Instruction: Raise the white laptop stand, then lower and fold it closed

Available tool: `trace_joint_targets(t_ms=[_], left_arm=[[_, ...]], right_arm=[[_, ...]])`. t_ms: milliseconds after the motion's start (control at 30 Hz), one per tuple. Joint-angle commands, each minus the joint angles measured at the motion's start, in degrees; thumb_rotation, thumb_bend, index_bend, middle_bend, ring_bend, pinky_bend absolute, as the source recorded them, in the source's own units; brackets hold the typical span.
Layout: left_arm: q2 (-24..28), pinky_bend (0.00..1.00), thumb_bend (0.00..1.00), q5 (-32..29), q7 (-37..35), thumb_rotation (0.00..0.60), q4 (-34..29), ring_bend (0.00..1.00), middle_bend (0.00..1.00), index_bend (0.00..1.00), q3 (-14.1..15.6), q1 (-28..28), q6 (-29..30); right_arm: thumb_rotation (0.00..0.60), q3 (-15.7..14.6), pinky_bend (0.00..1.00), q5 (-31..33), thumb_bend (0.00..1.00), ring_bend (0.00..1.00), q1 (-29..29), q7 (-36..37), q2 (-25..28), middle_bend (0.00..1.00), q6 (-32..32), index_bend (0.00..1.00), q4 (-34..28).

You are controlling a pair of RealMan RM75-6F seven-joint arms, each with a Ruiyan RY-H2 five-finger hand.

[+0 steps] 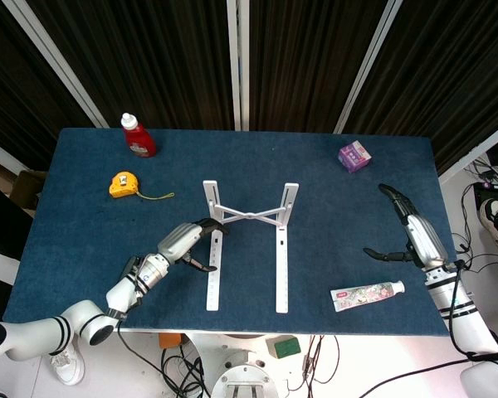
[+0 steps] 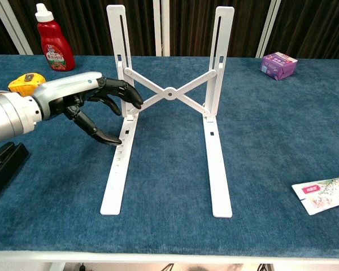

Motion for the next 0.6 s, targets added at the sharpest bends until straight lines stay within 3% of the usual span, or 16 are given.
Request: trace_joint_targets(t_ms=[33,300,433,600], left_arm=[[-0.01,0.30,0.10,-0.95,-0.60,0.600,0.80,0.17,0.26,0.29,-0.26,-0.40,-0.68],[-0.47,0.29,0.10,-2.99,0.08,0.600,3.51,0.17,0.26,0.29,-1.07,-1.73,-2.31],[0.83,0.29,0.10,-3.03,1.79,0.600,2.80,0.17,0.26,0.30,-0.32,-0.80,-0.98],[5.08,0.28,0.10,-2.17,11.70,0.600,0.92,0.17,0.26,0.30,2.11,2.53,3.47]], right_arm=[[0.600,-0.14,0.00,-0.10,0.00,0.00,-0.17,0.49,-0.34,0.05,0.09,0.00,0.49],[0.600,-0.65,0.00,-0.71,0.00,0.00,-0.54,1.51,-1.28,0.05,0.35,0.00,1.65],[0.600,-1.61,0.00,0.30,0.00,0.00,0.66,1.93,-2.72,0.05,-3.62,0.00,3.98],[0.600,-0.96,0.00,0.95,0.00,0.00,4.71,3.49,-6.87,0.08,-9.71,0.00,10.43]])
